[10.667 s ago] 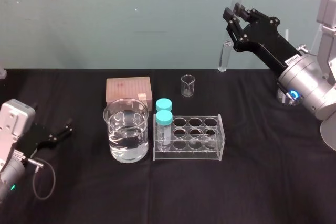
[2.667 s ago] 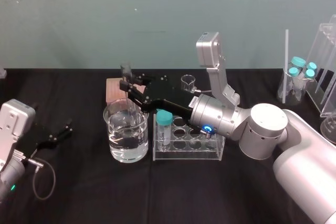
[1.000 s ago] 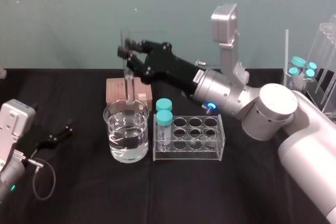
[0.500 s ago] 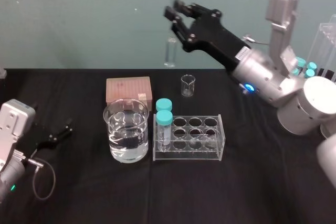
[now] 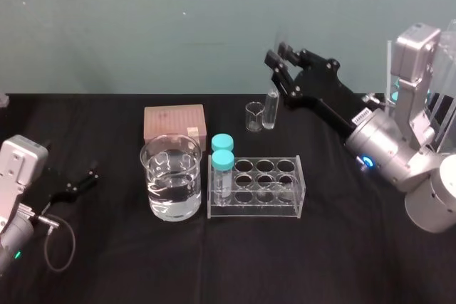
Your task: Hold the test tube with one hand and immerse one end into the beaker, then return it to the test tube rack.
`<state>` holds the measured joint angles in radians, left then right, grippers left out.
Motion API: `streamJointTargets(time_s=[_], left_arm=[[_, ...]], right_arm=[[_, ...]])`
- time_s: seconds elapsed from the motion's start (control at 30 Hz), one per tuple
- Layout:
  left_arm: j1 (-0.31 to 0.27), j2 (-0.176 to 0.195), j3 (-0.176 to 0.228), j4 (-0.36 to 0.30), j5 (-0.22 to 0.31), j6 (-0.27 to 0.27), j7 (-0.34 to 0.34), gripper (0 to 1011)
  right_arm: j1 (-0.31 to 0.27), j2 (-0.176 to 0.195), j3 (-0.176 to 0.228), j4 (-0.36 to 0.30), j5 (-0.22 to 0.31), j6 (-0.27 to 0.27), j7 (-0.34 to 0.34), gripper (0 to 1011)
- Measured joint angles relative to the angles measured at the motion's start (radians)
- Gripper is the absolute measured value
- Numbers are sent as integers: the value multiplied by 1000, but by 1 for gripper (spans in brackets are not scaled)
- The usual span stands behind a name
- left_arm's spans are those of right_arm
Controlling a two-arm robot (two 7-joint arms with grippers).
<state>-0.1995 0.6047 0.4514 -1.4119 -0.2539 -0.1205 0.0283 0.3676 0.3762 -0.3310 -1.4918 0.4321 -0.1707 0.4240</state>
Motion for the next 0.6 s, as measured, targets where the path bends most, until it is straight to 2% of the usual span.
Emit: streamJointTargets(time_s=[0.2, 0.6], left_arm=[[0, 0, 0, 0, 0, 0, 0, 1000], [0, 0, 0, 0, 0, 0, 0, 1000]], right_arm=[[-45, 3, 19, -5, -11, 22, -10, 224], [-95, 3, 46, 7, -31, 55, -22, 224]])
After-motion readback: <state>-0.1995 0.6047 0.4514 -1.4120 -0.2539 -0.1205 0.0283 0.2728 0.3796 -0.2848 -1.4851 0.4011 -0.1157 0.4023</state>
